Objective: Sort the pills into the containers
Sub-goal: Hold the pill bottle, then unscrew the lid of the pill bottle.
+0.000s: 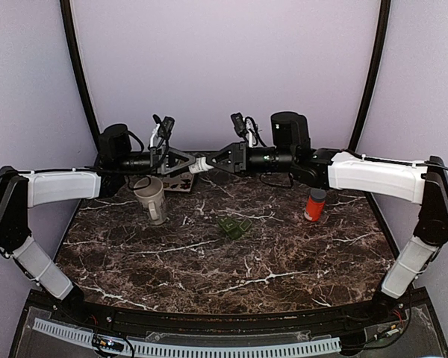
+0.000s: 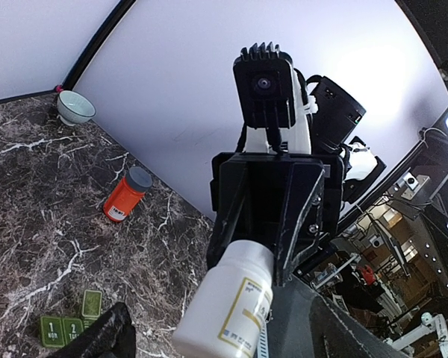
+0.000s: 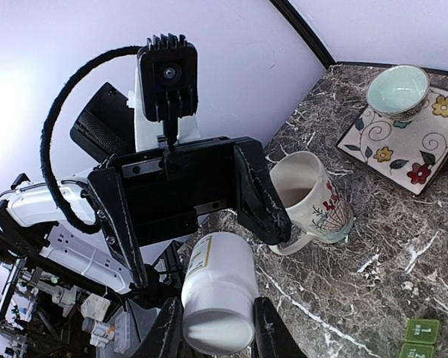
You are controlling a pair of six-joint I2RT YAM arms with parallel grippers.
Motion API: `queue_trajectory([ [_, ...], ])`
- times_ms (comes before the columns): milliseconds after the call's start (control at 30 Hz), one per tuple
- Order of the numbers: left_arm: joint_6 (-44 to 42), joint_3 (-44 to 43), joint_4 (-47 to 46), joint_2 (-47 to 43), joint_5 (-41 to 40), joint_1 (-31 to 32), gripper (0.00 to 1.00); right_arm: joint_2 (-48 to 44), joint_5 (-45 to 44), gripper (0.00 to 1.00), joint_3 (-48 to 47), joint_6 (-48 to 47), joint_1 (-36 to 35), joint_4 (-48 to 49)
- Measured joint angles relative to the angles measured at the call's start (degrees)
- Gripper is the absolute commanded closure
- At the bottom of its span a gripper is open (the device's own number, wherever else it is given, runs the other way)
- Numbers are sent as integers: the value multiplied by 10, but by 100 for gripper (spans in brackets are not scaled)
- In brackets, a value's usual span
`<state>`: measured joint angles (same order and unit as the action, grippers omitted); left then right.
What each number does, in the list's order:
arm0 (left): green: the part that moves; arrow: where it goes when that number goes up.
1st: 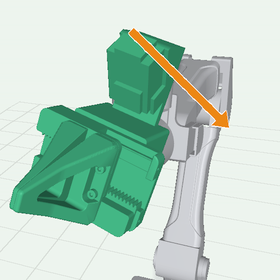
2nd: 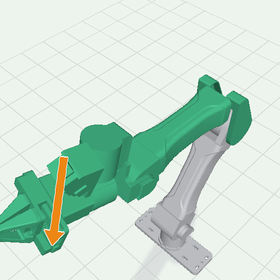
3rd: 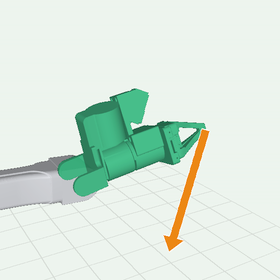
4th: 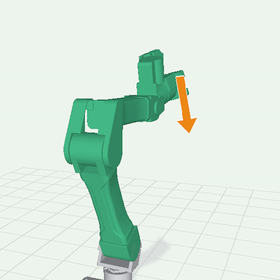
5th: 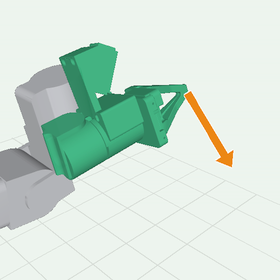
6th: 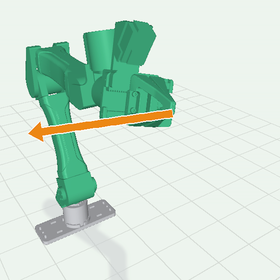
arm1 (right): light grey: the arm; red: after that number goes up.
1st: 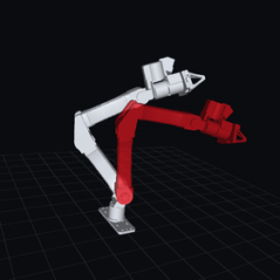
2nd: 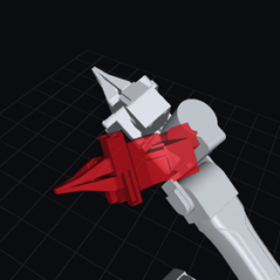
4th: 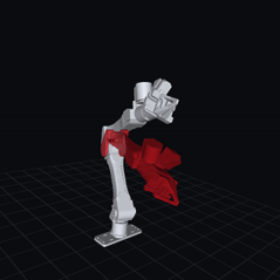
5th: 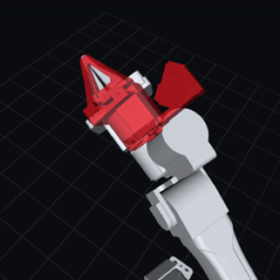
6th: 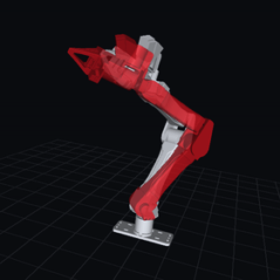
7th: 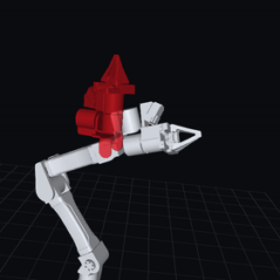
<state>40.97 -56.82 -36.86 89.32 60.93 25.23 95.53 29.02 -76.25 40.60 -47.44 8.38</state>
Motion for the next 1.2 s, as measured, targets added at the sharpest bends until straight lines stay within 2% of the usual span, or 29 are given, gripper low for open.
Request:
queue_trajectory([
  [333,21,10,-38,0,14,0,30,18,15,98,-3,19,-2,30],
  [600,31,20,-51,0,23,0,45,27,28,99,-10,39,-2,62],
  [733,37,22,-59,0,25,0,57,31,30,100,-11,45,-2,67],
  [867,43,22,-66,0,28,0,65,35,34,100,-11,50,-2,75],
  [1067,45,22,-80,0,38,-3,100,36,40,100,-11,56,-1,87],
  [1200,45,22,-82,0,38,-3,100,37,43,100,-11,54,2,87],
])
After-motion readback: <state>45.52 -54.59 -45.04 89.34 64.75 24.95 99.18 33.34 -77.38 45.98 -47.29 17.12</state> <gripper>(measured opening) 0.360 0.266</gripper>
